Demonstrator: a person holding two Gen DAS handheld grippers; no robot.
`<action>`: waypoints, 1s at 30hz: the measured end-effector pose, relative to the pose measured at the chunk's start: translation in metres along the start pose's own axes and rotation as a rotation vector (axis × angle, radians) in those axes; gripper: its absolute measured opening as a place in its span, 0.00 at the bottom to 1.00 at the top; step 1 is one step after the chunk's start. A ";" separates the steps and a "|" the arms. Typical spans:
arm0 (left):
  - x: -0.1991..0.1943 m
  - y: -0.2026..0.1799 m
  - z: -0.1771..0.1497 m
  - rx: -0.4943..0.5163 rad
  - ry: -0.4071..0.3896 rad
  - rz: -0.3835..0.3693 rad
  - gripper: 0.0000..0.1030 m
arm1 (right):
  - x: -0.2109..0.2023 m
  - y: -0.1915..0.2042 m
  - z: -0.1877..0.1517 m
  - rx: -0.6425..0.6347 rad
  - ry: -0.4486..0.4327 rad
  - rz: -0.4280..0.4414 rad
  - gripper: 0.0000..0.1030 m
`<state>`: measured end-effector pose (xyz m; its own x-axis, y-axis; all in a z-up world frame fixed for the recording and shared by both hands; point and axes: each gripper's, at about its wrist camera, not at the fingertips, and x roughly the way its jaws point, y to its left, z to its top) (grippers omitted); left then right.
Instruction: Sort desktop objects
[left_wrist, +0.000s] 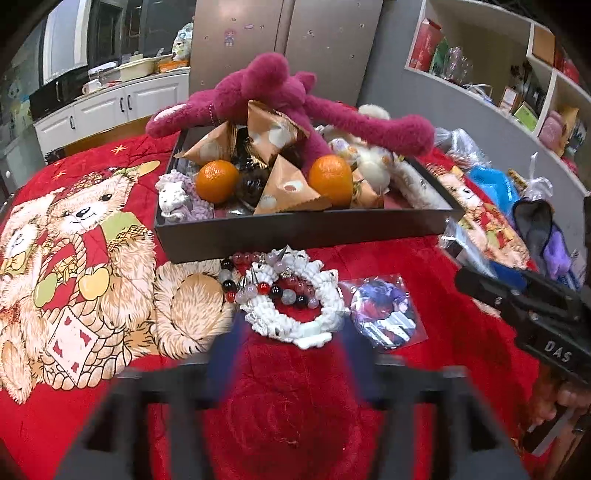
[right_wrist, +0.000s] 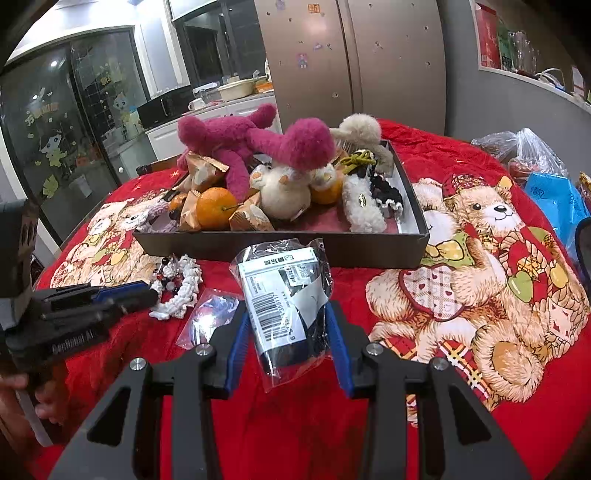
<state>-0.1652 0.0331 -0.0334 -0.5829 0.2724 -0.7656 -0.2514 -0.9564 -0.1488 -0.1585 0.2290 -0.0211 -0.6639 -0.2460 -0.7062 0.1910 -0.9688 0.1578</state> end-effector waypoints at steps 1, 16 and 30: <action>0.001 0.000 -0.001 -0.001 -0.009 0.015 0.67 | 0.000 0.000 0.000 0.000 0.002 0.001 0.40; 0.009 0.000 -0.001 0.027 0.012 -0.002 0.09 | 0.001 0.000 -0.001 -0.003 0.005 0.016 0.40; -0.036 0.002 0.017 0.015 -0.080 -0.021 0.09 | -0.015 0.004 0.003 -0.007 -0.033 0.024 0.40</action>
<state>-0.1579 0.0233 0.0046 -0.6373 0.3005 -0.7096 -0.2754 -0.9488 -0.1544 -0.1498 0.2290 -0.0073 -0.6826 -0.2706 -0.6789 0.2126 -0.9623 0.1698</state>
